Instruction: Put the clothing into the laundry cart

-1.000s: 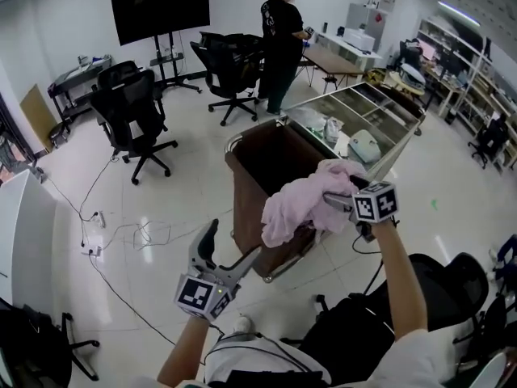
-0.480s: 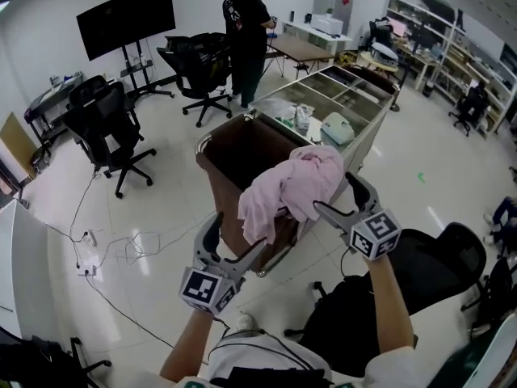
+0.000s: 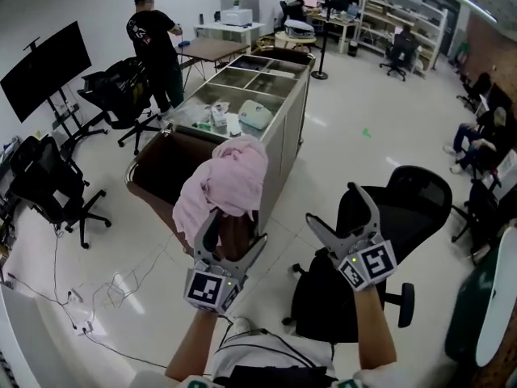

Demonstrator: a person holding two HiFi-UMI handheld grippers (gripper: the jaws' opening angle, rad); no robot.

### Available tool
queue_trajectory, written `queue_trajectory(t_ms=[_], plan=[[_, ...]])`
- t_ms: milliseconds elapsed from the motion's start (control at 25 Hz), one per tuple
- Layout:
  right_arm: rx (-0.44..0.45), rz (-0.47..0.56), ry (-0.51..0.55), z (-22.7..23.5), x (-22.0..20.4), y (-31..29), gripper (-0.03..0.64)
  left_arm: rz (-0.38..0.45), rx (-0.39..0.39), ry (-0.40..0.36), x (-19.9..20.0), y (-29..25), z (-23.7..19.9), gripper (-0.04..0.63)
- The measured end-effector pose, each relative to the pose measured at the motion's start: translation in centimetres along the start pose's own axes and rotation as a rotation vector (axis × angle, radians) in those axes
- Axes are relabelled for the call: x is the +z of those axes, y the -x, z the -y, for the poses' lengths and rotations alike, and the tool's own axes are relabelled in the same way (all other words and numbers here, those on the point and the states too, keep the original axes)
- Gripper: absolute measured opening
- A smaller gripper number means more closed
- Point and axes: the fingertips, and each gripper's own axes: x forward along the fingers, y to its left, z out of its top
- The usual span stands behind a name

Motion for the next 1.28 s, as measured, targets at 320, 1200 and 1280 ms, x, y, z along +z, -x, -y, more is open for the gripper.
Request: queue_trajectory(t_ms=[320,1200,1280], plan=[[-0.478,-0.003,0.05,5.6,-1.2,13.6,0.515,0.011,-0.102,0.007,-0.1,-3.5,7.6,0.423],[-0.574,-0.137,0.025,3.0,-5.6,20.3,0.5,-0.04,-0.12,-0.01,-3.0,-3.6,13.2,0.419],[-0.564,-0.139,0.024,2.8,-5.5,20.2,0.5,-0.039,-0.124,0.0,-2.7,-3.6,13.5,0.419]])
